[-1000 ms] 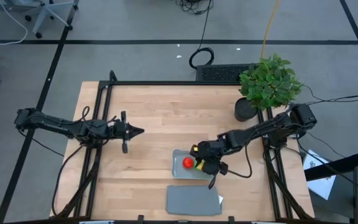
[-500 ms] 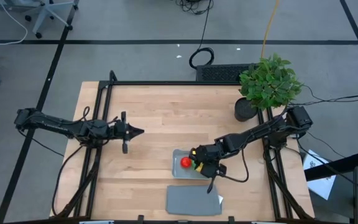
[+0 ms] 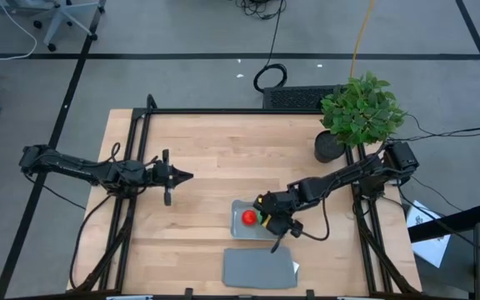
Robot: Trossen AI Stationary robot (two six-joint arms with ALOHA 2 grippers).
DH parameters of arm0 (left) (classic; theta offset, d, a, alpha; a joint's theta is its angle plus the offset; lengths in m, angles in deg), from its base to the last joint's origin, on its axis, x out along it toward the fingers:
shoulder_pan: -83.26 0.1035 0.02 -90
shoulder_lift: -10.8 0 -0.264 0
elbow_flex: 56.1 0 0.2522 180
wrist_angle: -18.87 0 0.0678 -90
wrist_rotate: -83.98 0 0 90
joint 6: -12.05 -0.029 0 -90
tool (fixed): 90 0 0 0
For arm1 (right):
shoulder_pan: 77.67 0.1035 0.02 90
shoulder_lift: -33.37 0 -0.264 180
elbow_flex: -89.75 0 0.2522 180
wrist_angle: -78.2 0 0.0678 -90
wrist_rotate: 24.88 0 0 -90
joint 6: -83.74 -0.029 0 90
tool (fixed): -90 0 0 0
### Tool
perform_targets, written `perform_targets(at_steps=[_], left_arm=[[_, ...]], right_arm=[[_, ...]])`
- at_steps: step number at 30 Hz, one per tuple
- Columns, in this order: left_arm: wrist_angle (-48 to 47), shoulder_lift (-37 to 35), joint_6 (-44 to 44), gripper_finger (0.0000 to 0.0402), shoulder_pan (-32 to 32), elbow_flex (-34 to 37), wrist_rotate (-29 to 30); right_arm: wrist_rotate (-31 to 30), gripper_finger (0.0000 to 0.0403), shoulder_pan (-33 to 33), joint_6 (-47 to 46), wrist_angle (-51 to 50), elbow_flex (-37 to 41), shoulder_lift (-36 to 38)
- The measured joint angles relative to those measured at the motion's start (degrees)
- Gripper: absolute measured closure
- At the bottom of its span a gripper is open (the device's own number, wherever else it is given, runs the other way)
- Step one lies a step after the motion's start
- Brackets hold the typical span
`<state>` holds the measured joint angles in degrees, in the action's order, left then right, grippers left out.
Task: Pick and placing Produce into tupperware
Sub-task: Put the yellow pineapple into the gray bin
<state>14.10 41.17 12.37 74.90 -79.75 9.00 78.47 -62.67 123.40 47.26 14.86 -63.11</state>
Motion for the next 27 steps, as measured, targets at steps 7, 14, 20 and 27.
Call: perform_targets(at_steps=[7,14,20,27], left_arm=[[-0.22,0.0,0.31,0.038,0.0,0.0,0.0],[-0.28,0.0,0.52,0.038,0.0,0.0,0.0],[-0.26,-0.02,0.67,0.038,0.0,0.0,0.0],[-0.26,0.0,0.99,0.038,0.0,0.0,-0.02]], right_arm=[[0.14,0.022,0.02,-1.05,-0.31,0.0,0.0],[0.14,0.0217,-0.02,-1.31,-1.41,0.0,0.0],[0.16,0.0209,-0.02,-1.5,-1.93,0.0,0.01],[0.11,0.0209,-0.17,-1.53,-2.56,0.0,0.02]])
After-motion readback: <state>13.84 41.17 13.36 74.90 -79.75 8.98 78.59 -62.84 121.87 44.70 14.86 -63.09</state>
